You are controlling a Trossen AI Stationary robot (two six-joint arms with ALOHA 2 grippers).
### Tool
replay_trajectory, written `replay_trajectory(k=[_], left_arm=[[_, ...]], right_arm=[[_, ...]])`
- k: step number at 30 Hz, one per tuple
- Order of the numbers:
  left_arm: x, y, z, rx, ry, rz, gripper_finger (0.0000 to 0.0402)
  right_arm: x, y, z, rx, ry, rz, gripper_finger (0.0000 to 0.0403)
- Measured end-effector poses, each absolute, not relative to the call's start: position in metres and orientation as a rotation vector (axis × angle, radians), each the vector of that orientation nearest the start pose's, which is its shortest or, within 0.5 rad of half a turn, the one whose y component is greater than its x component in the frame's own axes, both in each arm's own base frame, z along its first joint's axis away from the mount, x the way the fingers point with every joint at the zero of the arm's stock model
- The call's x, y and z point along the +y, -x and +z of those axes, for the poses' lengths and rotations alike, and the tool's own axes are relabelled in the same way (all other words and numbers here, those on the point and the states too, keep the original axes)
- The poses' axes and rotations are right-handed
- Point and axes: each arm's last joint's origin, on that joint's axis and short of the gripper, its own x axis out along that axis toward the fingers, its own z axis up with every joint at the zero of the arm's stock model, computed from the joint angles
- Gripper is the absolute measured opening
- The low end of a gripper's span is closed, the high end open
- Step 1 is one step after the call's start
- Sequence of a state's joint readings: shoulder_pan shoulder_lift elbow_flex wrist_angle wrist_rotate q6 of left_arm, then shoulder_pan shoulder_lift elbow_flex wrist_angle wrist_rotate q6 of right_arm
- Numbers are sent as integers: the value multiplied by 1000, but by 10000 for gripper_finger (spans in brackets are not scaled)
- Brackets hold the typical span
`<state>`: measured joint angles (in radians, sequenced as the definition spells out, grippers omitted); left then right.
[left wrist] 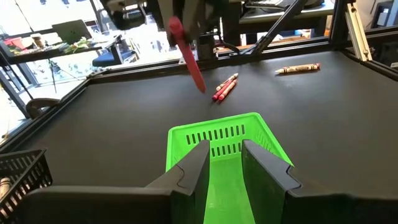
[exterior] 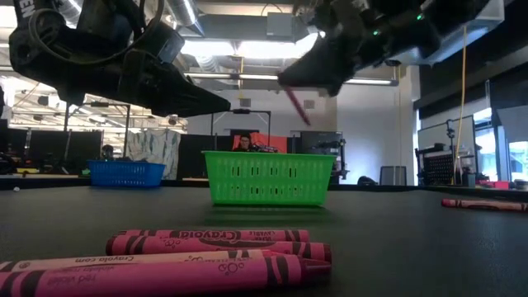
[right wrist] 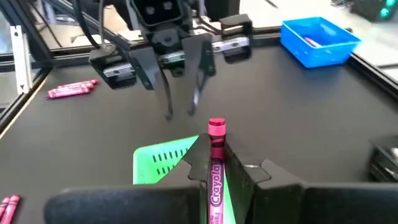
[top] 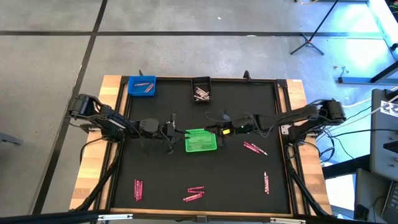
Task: Sort crayons
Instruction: Put the red crayon into the green bin
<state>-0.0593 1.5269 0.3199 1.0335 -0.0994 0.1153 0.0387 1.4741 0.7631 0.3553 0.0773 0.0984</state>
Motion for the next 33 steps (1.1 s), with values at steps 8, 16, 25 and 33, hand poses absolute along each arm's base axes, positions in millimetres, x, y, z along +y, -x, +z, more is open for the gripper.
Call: replay_trajectory(k=[8,16,25,33], left_arm=[[-12,-247,144,166,-126,31,86],[-12,-247,144,166,-126,31,86],[-12,-247,144,166,-126,31,86],[-12,-247,144,167,-126,31,86]], right_arm=[[11,-332,187,323,-75,-29,28],[11,-341,153,407,-41,-52,28],[11,-342,142,454,-16,-55,28],[11,-341,140,478,-15,-55,30]])
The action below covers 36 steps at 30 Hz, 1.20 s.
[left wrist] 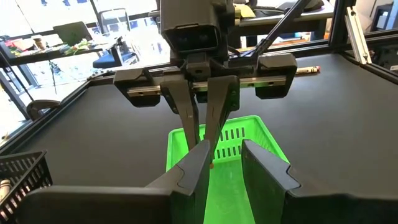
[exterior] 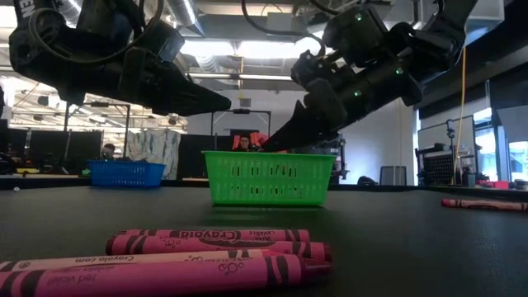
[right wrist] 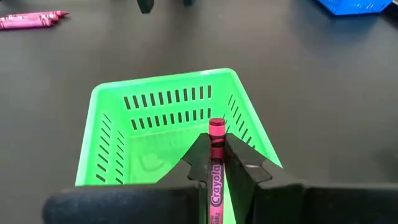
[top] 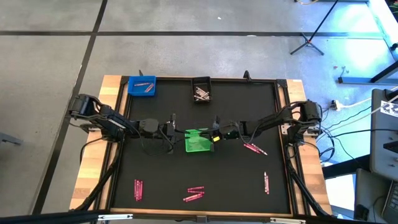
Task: Sort crayons
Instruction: Put the red crayon into the green bin, then put the white crayon into the black bin
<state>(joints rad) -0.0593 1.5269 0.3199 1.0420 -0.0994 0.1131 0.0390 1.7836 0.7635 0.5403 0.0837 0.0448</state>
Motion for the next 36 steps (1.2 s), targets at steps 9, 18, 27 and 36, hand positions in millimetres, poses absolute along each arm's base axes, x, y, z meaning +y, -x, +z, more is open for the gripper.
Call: replay_trajectory(k=[9,18,27,36], left_arm=[[-12,-247,144,167,-126,31,86],[-12,-247,144,167,-126,31,86],[-12,-247,144,168,-124,30,86],[-12,-247,144,168,-122,31,86]], right_arm=[[10,-340,138,498,-11,-66,104],[11,-321,174,535,-40,-23,124],[9,-254,208,869,-248,-112,124],[11,-197,201,1335,-494,-313,124]])
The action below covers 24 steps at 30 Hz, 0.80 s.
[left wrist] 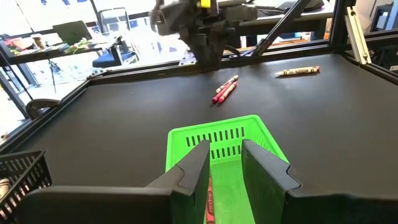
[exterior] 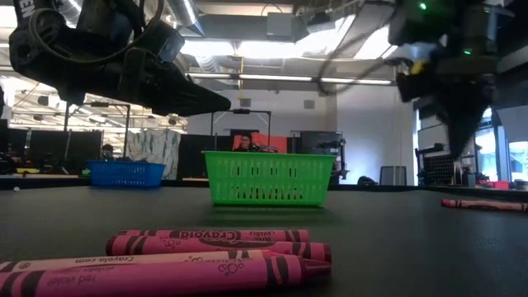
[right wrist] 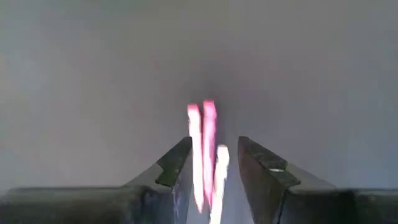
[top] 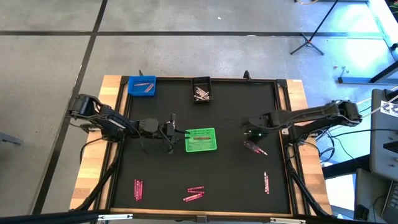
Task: Sort crayons
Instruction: Put the white crayon into the black bin
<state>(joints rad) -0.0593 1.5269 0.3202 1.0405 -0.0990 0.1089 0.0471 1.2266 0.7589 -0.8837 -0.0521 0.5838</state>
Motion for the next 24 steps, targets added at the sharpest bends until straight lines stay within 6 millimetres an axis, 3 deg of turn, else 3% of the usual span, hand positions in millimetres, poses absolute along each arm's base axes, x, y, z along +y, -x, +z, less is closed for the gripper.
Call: replay_trajectory(k=[9,24], left_arm=[[-12,-247,144,168,-123,30,86],[-12,-247,144,167,-124,30,86]], right_arm=[[28,-174,171,1492,-556,-380,124],[31,-162,142,1472,-556,-399,124]])
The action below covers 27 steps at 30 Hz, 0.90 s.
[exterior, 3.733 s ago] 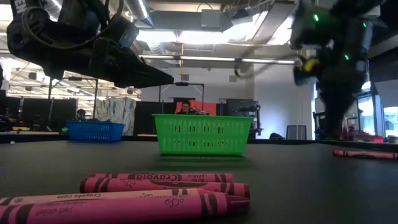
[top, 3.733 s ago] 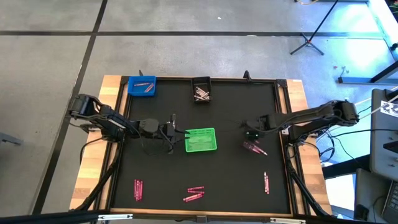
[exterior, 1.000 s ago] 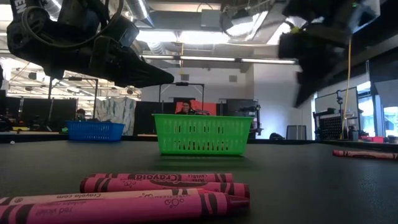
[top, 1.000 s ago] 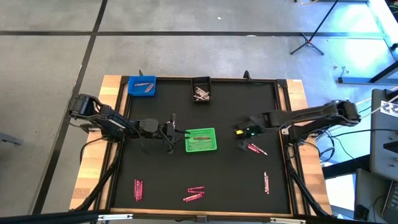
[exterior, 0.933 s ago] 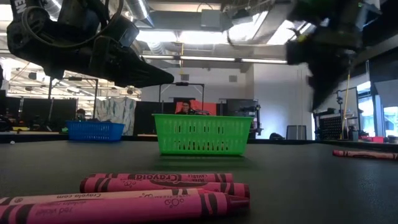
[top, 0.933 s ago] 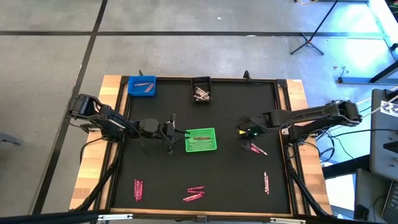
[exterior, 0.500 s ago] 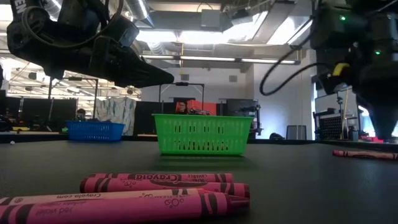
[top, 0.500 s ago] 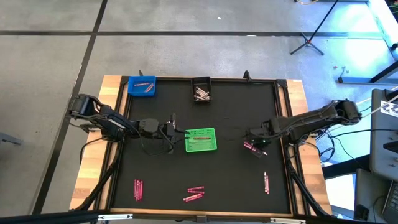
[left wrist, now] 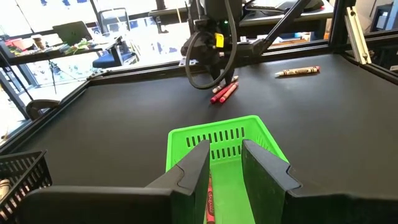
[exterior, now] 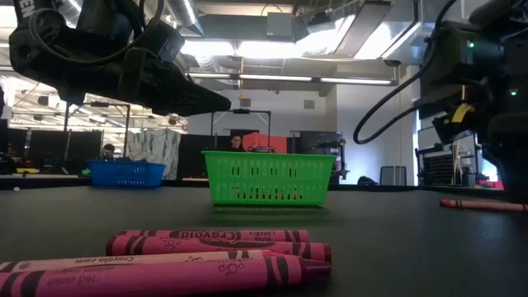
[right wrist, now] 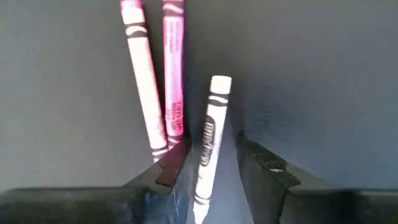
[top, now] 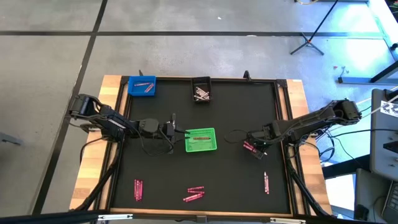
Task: Sort crayons
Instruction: Put the white crayon into the black bin
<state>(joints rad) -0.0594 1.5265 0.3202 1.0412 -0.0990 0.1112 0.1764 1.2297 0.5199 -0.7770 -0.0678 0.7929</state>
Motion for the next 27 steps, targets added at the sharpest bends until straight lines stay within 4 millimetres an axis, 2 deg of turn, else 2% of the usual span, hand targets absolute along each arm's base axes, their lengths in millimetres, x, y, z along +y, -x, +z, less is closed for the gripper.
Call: replay_trajectory(k=[8,19,24,27], left_arm=[[-12,-247,144,167,-125,30,86],[-12,-247,144,167,-126,30,86],[-12,-247,144,167,-127,30,86],[-12,-247,144,167,-127,30,86]], right_arm=[[29,-157,135,1470,-530,-426,117],[29,-157,136,1475,-508,-427,10],[29,-165,149,1458,-446,-420,24],[30,-178,164,1375,-399,-391,31]])
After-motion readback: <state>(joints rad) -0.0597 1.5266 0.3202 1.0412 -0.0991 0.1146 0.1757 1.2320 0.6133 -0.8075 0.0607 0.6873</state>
